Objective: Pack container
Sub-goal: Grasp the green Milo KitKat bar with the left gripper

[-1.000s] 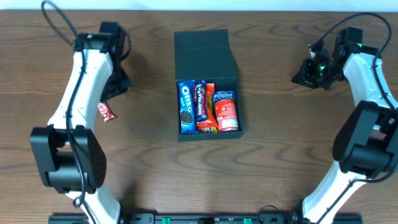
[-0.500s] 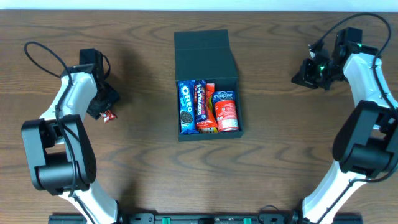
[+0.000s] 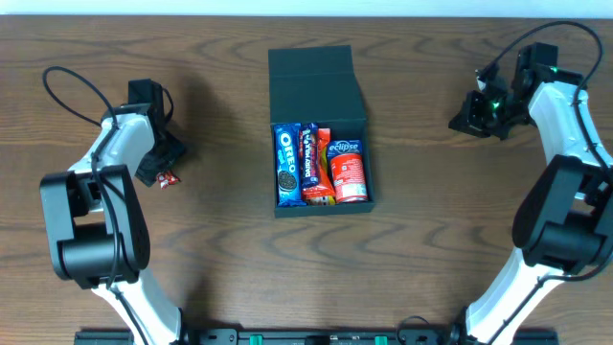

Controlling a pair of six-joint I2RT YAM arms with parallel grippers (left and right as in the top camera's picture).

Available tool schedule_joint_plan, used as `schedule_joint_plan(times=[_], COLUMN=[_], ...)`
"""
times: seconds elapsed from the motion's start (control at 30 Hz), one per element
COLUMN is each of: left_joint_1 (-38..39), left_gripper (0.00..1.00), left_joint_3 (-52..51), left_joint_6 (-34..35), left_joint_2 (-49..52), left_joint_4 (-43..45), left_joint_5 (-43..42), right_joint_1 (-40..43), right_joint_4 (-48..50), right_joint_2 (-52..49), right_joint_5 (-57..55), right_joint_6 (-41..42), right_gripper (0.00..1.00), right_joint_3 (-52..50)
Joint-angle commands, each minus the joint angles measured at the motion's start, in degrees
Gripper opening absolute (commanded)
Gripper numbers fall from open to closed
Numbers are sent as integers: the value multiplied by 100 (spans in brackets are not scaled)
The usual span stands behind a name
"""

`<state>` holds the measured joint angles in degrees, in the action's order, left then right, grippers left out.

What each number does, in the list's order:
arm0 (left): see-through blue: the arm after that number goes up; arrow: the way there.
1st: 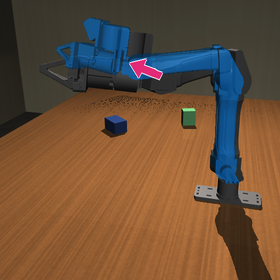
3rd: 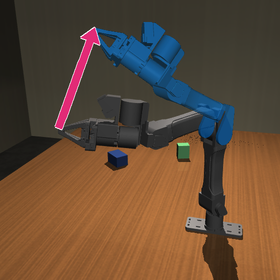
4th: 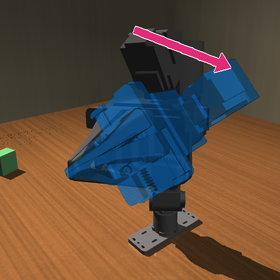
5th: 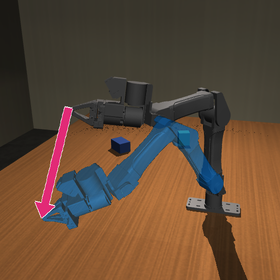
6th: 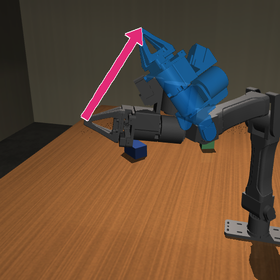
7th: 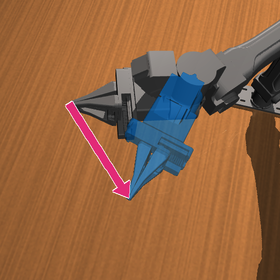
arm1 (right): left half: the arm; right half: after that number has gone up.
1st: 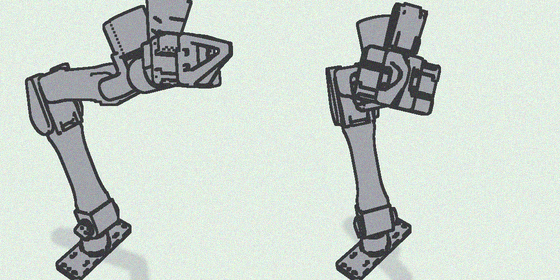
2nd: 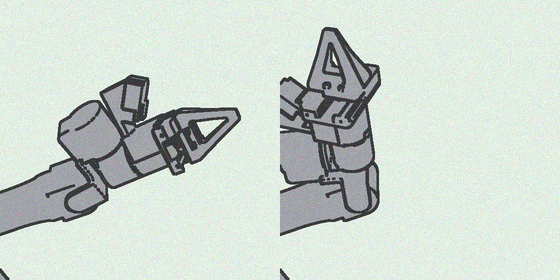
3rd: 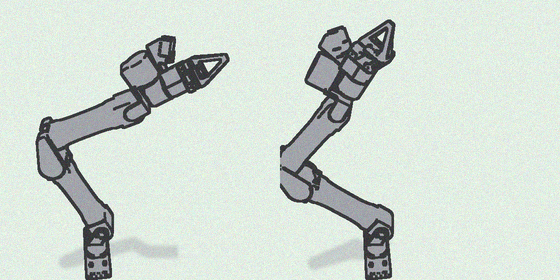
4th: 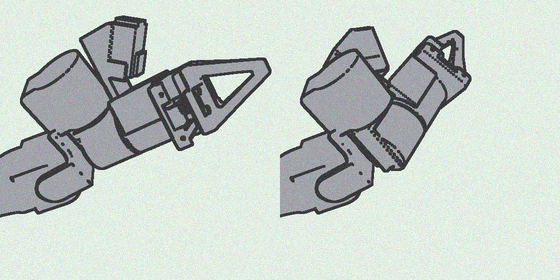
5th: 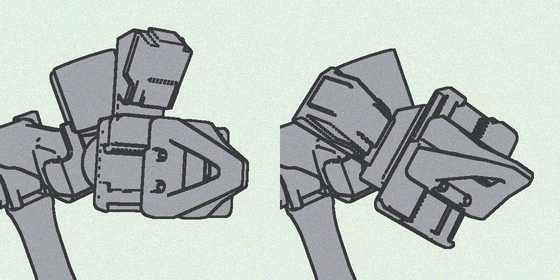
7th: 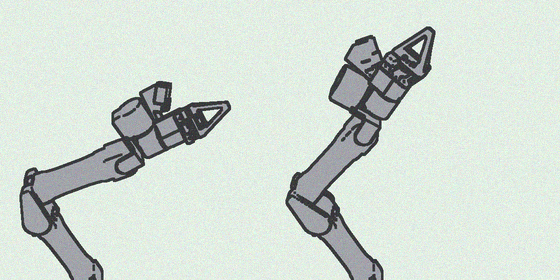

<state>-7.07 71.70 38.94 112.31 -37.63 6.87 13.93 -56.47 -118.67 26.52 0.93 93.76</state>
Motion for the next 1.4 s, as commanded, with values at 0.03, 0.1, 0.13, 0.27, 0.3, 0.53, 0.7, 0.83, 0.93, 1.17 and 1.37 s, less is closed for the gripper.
schedule_joint_plan(times=[0.03,0.1,0.13,0.27,0.3,0.53,0.7,0.83,0.93,1.17,1.37], left_joint_1=[-15,-15,-15,-15,-15,-15,-15,-15,-15,-15,-13], left_gripper=[64,64,64,62,60,52,43,39,36,28,24], left_joint_3=[-35,-35,-35,-35,-35,-37,-35,-35,-35,-35,-35], left_joint_6=[-291,-391,-428,-546,-579,-645,-647,-645,-643,-645,-643], left_joint_2=[118,140,155,199,216,409,444,444,444,444,442], left_joint_4=[160,264,299,385,400,380,319,289,234,157,131], left_joint_5=[151,144,144,136,111,-107,-136,-138,-138,-138,-144], right_joint_1=[24,24,24,24,24,24,24,24,24,24,24], right_joint_4=[-37,-37,-39,-59,-59,-57,-57,-57,-57,-57,-59], right_joint_2=[7,7,7,7,7,7,7,7,7,7,7], right_joint_5=[50,50,50,48,48,48,48,48,48,48,50], right_joint_6=[140,140,142,181,181,181,181,181,181,181,181], right_gripper=[7,7,7,7,7,7,7,7,7,7,7], right_joint_3=[85,85,85,85,85,85,85,85,85,85,85])
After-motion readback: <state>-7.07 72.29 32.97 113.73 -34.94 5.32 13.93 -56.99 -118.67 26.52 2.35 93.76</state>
